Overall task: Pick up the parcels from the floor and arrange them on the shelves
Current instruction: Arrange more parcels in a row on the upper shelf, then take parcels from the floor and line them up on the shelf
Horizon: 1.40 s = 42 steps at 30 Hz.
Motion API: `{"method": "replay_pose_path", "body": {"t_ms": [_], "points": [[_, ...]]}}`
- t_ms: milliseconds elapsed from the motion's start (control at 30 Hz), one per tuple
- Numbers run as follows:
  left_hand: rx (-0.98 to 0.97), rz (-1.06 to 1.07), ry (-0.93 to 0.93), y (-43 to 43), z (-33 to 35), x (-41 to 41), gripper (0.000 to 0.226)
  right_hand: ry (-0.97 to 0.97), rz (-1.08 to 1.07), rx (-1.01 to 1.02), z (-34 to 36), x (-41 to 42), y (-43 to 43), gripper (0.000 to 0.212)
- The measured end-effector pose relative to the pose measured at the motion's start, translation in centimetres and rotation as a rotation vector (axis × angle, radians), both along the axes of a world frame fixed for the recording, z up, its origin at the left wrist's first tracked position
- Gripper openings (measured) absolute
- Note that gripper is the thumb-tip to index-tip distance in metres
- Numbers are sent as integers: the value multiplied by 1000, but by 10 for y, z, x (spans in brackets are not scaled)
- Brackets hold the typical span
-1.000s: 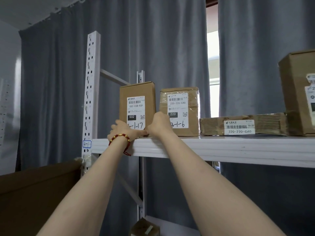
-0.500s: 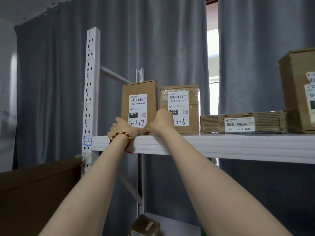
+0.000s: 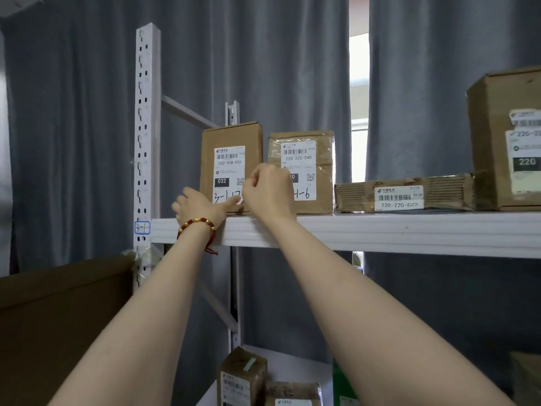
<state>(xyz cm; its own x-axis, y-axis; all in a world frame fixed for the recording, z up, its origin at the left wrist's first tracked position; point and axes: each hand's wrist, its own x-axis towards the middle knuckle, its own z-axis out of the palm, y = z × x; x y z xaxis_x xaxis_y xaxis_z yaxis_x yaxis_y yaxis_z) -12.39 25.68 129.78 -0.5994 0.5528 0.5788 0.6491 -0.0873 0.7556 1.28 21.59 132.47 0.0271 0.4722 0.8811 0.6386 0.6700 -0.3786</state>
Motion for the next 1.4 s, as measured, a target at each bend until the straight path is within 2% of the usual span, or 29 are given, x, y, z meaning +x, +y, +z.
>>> {"method": "replay_pose_path", "body": {"t_ms": [267,467,633,767,1000,1167,1400], "points": [[200,-114,31,-27,-43,6,105,-12,103,60,-3,2,1,13],[175,-48,128,-59,-84,1,89,98,288,139,-41,-8,-20,13],[35,-54,219,-90,-125,-16,70,60,352,151,-105,-26,-45,7],[-106,-75,286,-124,-171,-31,63,-41,365,65,-157,-37,-72,6],[-371,-121,322,-178,-273,-51,59,-41,386,-163,-262,-61,-117,7],[-507,-133,362,-214,-356,-54,52,-95,393,-301,-358,-72,-144,6],[-705,-138,449,-257,-507,-55,56,-118,381,-513,-523,-69,-172,8]]}}
